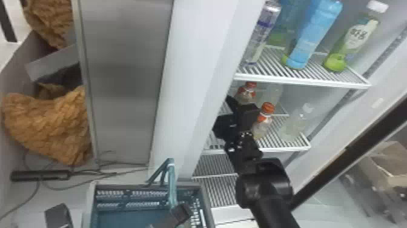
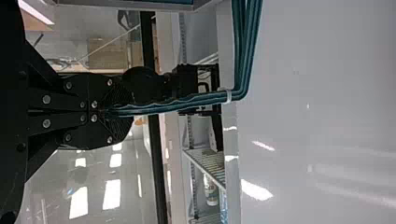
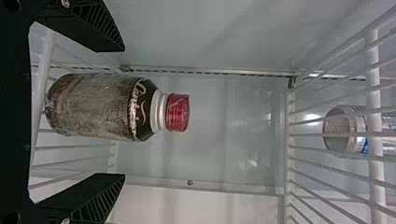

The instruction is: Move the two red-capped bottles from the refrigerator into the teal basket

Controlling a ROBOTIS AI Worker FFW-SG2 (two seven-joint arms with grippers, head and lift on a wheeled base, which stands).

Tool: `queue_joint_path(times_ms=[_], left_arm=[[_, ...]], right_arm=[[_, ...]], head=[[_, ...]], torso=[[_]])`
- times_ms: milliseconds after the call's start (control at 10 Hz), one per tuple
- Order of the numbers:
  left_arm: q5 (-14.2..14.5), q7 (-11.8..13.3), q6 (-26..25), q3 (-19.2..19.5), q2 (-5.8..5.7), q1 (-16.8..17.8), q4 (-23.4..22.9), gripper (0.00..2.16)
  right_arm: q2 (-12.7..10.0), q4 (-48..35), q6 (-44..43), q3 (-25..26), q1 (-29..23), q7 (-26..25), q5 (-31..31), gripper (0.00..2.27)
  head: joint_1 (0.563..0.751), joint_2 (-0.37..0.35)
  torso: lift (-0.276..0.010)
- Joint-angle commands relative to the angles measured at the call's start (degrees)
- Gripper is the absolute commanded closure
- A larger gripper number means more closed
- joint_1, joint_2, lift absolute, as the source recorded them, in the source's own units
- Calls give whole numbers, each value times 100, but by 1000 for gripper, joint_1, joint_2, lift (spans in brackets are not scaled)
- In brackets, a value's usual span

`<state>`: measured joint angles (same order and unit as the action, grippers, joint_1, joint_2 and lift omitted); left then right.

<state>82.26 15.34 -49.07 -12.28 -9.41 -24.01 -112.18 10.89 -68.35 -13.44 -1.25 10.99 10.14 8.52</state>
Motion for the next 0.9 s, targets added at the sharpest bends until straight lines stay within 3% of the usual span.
queue_joint_path(times_ms=[0,800], left_arm=[[0,-4,0,-6,0,10,3,1154],[0,-4,14,-63,0,81,46,1154]], right_arm=[[10,120,36,-69,111,-29,5,38],[89,570,416,-389,631,-126,245,32]], head=[[695,-350],[695,-350]], torso=[[-224],[-224]])
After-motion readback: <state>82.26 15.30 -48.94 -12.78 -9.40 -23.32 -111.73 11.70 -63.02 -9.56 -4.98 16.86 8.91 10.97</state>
